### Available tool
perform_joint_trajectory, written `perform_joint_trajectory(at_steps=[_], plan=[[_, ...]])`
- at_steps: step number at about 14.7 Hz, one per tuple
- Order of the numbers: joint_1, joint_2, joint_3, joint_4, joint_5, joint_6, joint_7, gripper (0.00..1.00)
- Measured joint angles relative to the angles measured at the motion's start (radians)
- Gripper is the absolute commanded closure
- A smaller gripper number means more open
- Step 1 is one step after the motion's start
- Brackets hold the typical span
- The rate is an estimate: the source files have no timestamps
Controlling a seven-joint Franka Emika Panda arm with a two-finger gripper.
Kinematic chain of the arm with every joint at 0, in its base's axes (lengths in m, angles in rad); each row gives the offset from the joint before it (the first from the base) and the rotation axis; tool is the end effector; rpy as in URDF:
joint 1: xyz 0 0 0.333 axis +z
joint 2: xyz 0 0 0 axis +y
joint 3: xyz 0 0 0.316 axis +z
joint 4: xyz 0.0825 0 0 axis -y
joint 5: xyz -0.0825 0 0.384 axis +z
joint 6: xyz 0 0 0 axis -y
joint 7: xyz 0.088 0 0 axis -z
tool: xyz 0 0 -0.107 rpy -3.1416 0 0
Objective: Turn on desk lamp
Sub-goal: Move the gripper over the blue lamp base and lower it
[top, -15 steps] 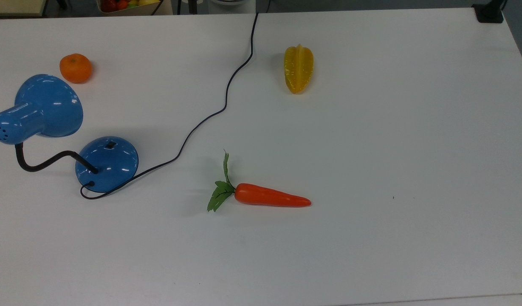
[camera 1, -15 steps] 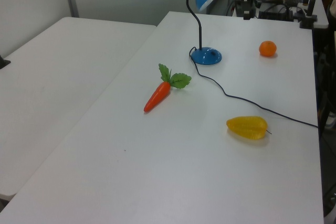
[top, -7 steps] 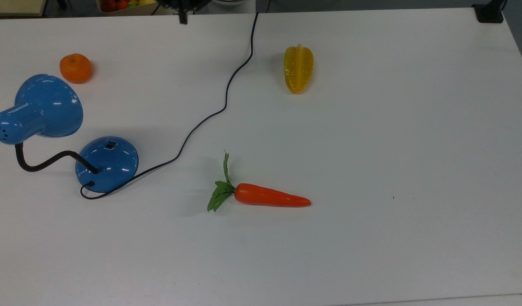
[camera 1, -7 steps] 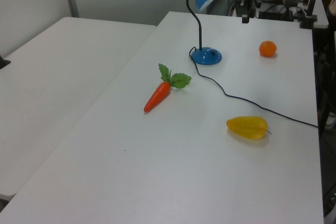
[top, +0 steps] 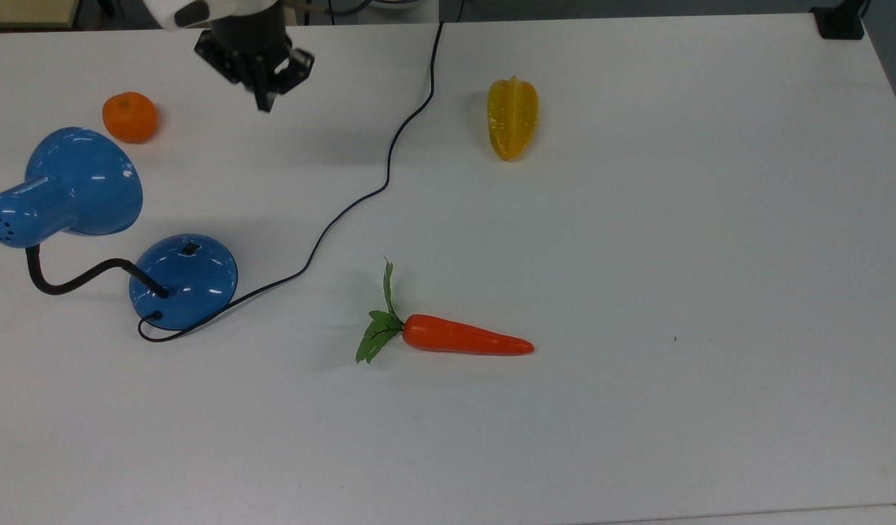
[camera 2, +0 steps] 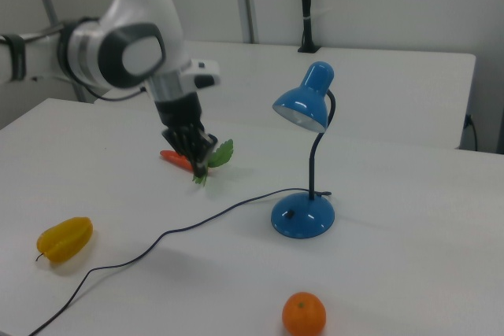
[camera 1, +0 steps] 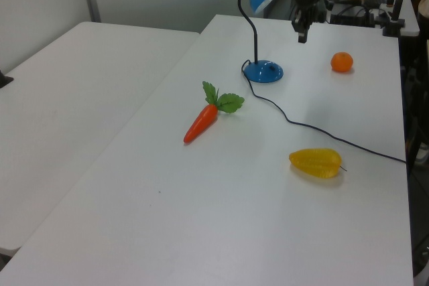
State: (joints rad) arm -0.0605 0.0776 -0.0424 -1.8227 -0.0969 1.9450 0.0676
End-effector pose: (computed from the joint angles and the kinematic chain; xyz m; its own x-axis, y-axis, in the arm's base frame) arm 0.5858 -0.0665 0.4929 0.9897 -0.1340 0.0493 -0.1381 -0.9862 0.0917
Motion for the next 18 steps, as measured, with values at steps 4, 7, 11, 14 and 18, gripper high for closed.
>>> perform_joint_trajectory(at_steps=[4, 7, 11, 14, 18], plan=[[-0.043, 0.039, -0.014, -0.082, 0.002, 0.200, 0.016, 1.00], [-0.089, 0.105, -0.016, -0.093, 0.002, 0.340, 0.017, 1.00], [-0.116, 0.183, -0.016, -0.093, 0.002, 0.485, 0.017, 1.00], [-0.121, 0.214, -0.016, -0.093, 0.002, 0.559, 0.019, 1.00], [-0.140, 0.252, -0.017, -0.093, 0.002, 0.669, 0.019, 1.00]])
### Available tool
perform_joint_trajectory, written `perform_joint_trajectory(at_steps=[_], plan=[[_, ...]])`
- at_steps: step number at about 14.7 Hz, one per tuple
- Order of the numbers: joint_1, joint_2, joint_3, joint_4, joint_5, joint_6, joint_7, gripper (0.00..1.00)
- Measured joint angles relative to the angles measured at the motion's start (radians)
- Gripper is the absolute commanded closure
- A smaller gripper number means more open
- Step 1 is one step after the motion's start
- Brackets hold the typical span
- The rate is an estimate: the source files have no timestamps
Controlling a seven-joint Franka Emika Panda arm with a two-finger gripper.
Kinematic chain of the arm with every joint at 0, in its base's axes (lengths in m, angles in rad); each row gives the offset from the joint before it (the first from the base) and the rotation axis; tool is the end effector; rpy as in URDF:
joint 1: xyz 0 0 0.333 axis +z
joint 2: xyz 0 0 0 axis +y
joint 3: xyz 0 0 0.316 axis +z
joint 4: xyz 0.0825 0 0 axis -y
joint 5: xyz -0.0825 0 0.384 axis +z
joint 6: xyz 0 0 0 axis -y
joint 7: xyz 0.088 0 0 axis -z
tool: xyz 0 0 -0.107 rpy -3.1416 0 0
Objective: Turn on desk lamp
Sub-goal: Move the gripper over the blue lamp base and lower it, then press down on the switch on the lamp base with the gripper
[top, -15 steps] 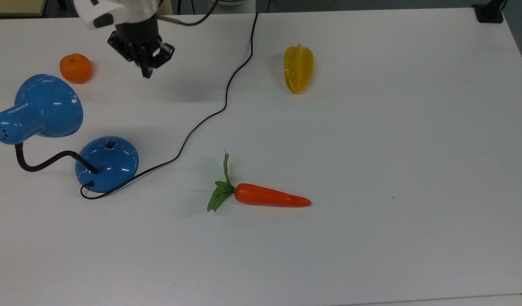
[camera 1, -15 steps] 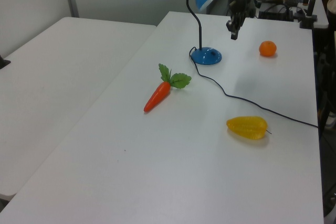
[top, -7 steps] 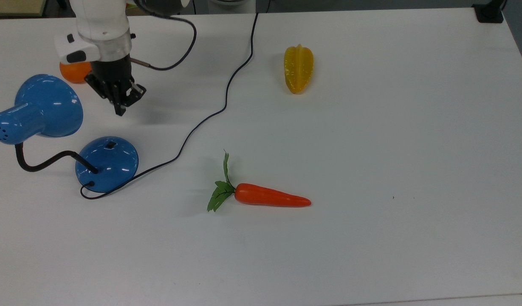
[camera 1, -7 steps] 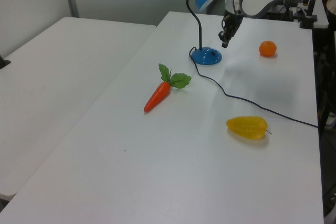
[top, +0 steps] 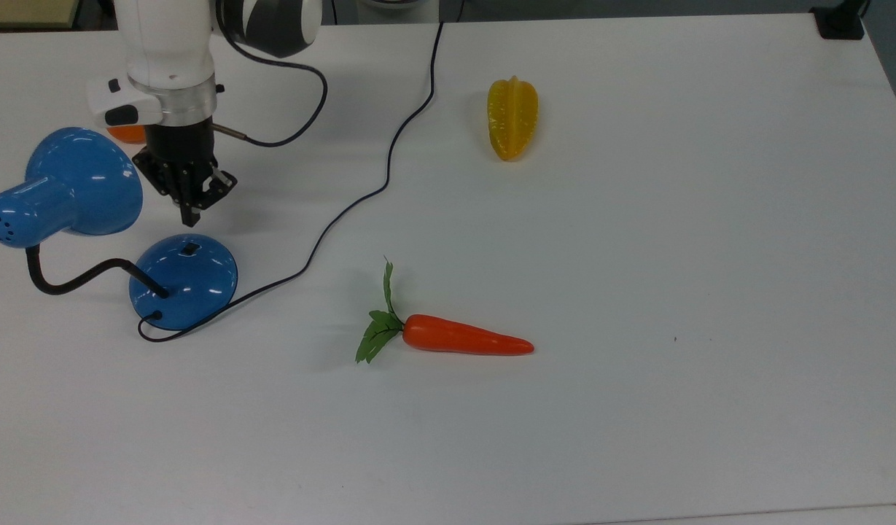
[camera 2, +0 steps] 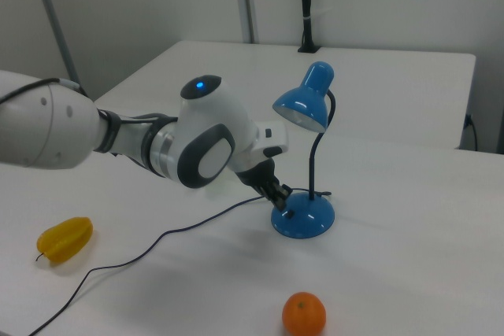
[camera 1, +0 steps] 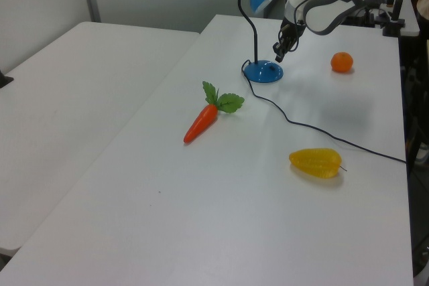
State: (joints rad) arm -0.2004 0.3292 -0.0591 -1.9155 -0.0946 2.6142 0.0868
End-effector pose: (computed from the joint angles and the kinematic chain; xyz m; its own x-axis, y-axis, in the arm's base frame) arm 0.6317 -0.1628 0.3624 0.9016 -0.2343 0.3637 -0.2742 -0.9597 0.0615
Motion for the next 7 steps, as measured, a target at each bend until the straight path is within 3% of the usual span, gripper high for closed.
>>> perform_joint_trajectory(at_steps=[7], plan=[[-0.013, 0.057, 0.000, 0.001, 0.000, 0.125, 0.000, 1.00]])
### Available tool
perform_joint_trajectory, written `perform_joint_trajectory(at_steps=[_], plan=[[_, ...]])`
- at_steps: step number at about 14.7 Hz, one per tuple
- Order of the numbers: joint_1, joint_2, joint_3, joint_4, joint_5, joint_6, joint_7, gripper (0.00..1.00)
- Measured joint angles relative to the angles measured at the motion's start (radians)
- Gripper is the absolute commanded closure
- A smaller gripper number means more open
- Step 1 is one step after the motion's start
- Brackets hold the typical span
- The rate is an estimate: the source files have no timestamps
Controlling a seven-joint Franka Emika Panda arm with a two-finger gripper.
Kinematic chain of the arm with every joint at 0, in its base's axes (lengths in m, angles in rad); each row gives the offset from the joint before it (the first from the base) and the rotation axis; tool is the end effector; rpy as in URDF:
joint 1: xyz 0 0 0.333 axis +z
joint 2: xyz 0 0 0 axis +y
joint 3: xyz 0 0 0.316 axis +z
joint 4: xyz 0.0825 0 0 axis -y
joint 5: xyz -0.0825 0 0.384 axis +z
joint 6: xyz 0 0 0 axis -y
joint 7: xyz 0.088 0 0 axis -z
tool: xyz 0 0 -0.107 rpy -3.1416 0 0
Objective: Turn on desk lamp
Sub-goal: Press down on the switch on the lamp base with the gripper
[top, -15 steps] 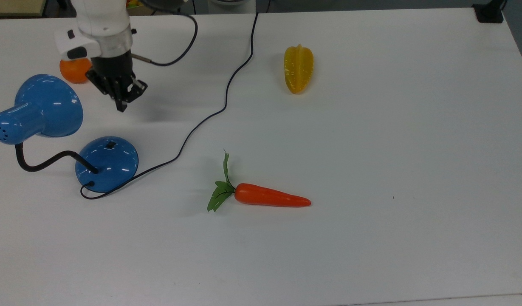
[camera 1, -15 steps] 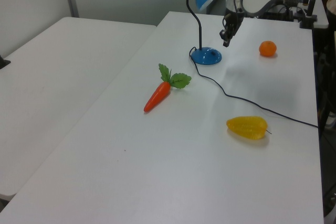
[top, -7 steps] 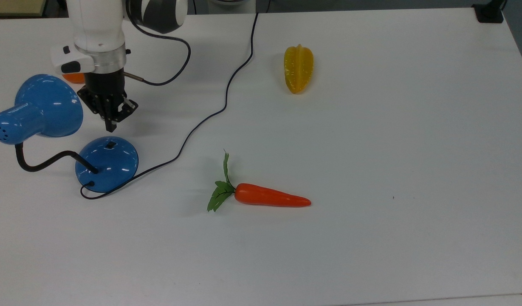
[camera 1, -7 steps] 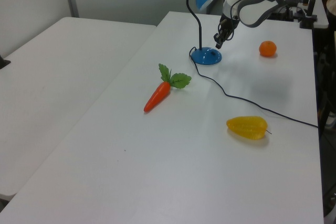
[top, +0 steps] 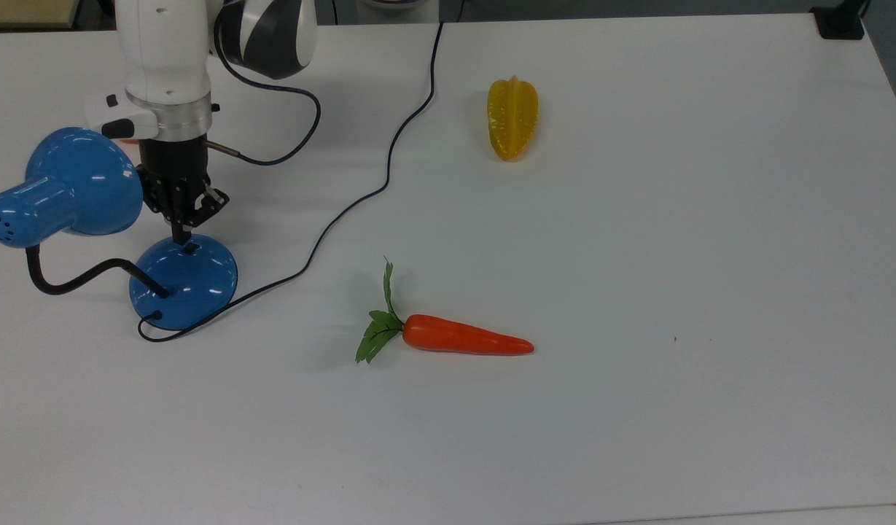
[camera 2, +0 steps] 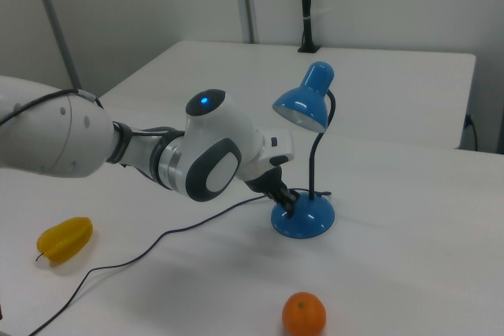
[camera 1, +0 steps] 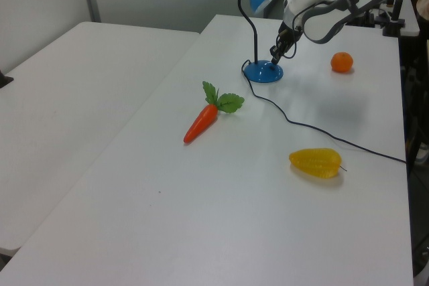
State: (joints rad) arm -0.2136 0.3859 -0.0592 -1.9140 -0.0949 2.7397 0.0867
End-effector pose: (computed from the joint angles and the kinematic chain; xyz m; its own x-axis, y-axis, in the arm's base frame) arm 0.6391 -0.1718 0.3413 0.8742 -0.2299 0.4276 -0.2795 -0.9585 0.0560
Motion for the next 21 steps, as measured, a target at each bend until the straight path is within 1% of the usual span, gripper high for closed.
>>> perform_joint_trajectory(at_steps=[3, 11, 15, 21], plan=[[-0.001, 0.012, 0.000, 0.000, 0.000, 0.023, 0.000, 1.00], [-0.001, 0.031, 0.000, 0.022, -0.001, 0.025, 0.000, 1.00], [-0.001, 0.039, 0.000, 0.028, -0.021, 0.029, 0.000, 1.00], [-0.002, 0.050, 0.000, 0.028, -0.023, 0.060, 0.000, 1.00]])
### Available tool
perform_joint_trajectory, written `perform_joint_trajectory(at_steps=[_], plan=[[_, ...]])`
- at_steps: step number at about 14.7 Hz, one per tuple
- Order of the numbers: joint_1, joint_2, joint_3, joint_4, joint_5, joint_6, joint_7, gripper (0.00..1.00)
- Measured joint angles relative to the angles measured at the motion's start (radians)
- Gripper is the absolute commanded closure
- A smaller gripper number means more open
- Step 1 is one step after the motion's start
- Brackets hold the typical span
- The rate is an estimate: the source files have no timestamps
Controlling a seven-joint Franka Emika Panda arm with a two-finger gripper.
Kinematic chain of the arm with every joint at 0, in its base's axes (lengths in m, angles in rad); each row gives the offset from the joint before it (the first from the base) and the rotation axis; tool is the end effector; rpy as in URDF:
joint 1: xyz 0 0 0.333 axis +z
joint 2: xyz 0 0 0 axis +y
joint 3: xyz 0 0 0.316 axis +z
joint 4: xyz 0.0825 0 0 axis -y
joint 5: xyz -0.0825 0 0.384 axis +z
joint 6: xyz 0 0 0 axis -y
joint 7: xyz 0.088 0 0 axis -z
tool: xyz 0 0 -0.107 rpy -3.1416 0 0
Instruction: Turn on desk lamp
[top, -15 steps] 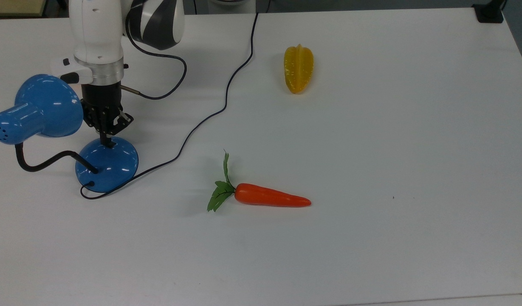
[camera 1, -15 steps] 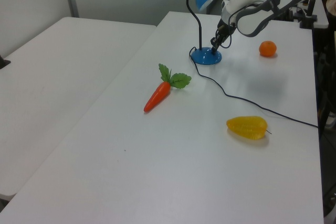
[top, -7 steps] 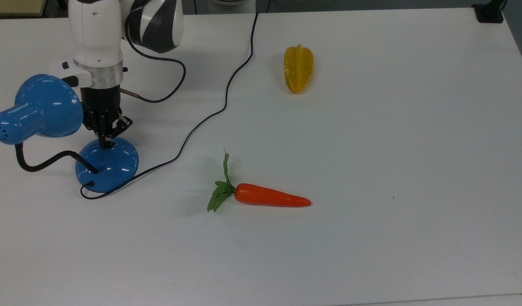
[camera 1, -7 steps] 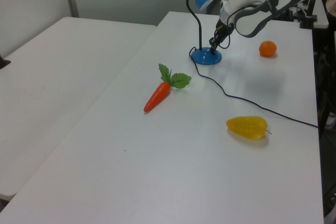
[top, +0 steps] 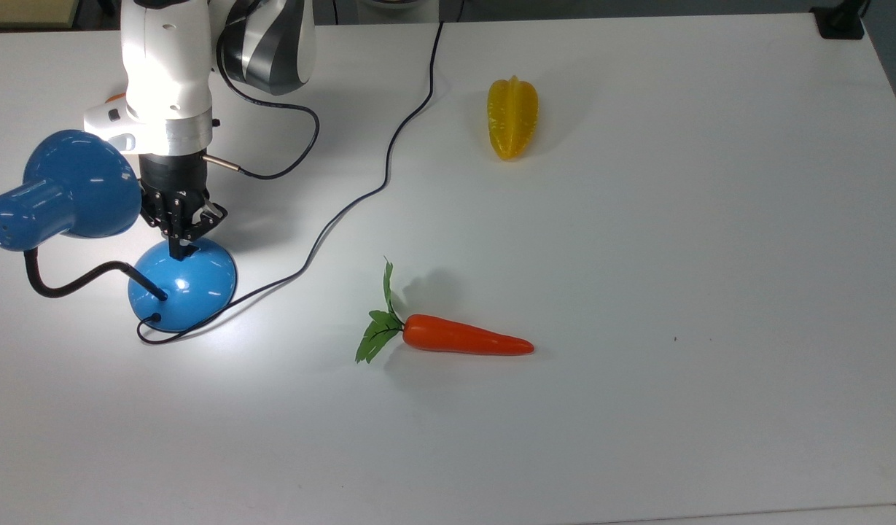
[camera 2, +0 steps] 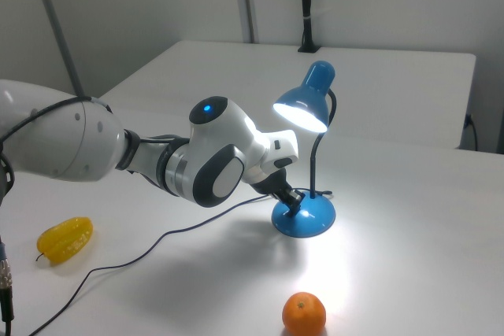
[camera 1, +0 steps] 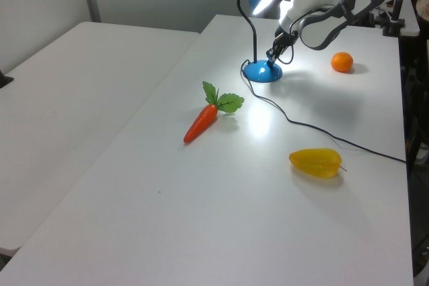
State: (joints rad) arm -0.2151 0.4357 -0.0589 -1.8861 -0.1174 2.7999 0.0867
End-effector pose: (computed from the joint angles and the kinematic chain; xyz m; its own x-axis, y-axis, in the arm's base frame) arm 0.6496 -0.1731 0.3285 0.8644 -0.2011 0.4609 -0.2616 -0.9626 0.0707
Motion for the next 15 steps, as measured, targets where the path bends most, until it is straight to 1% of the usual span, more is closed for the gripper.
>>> perform_joint_trajectory(at_steps=[7, 9, 12, 15], plan=[[0.005, -0.009, 0.003, 0.001, -0.002, -0.011, 0.000, 1.00], [0.024, -0.039, 0.008, 0.006, -0.002, -0.100, 0.000, 1.00], [0.079, -0.095, 0.012, 0.016, -0.002, -0.250, 0.009, 1.00], [0.181, -0.192, 0.015, 0.032, -0.002, -0.480, 0.045, 1.00]])
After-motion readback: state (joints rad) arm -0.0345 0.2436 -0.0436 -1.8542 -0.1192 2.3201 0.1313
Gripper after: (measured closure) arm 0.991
